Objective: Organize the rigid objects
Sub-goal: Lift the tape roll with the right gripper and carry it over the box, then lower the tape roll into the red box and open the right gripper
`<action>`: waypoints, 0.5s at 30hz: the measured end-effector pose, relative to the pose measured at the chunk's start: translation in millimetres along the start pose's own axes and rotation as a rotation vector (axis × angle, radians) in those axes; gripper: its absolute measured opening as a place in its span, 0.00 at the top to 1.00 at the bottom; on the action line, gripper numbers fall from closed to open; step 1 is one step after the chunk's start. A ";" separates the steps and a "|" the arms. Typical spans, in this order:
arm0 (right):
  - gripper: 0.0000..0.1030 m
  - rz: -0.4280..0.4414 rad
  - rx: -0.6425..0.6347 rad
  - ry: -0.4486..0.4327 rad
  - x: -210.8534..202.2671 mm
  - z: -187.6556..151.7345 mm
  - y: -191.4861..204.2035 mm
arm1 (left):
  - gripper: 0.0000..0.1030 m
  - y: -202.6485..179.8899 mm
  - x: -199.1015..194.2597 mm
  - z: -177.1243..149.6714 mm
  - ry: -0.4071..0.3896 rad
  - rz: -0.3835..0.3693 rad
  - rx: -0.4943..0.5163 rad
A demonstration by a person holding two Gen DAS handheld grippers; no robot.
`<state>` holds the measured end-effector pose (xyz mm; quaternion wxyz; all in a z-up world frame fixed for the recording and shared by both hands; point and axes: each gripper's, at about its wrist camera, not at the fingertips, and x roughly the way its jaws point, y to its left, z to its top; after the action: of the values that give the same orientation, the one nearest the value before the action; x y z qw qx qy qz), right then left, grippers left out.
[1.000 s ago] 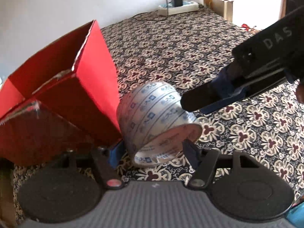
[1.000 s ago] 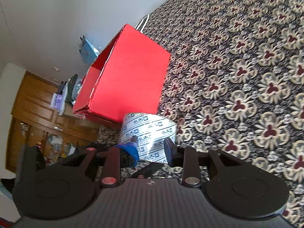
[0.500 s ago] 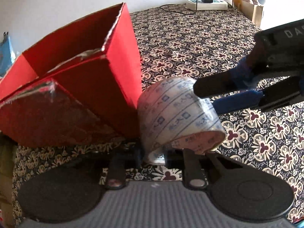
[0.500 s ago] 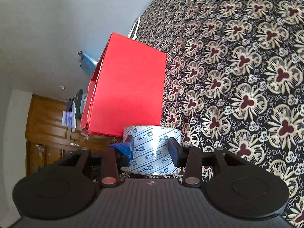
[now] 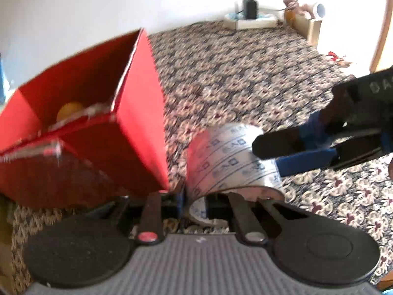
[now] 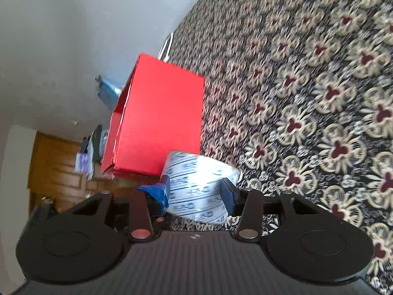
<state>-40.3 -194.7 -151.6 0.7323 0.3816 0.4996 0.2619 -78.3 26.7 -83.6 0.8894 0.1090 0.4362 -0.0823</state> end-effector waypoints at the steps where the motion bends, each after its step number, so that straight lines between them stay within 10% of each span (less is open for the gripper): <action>1: 0.71 -0.013 -0.003 -0.022 -5.9 -2.6 1.5 | 0.95 0.2 -2.3 2.9 -0.013 -0.016 0.009; 15: 0.70 -0.060 -0.021 -0.338 -38.1 -33.8 66.0 | 0.94 13.5 -43.9 35.1 -0.224 -0.153 0.155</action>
<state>-85.8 -176.0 -84.3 0.8174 0.3975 0.3775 0.1772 -75.0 32.7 -26.3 0.9126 0.1337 0.3336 -0.1948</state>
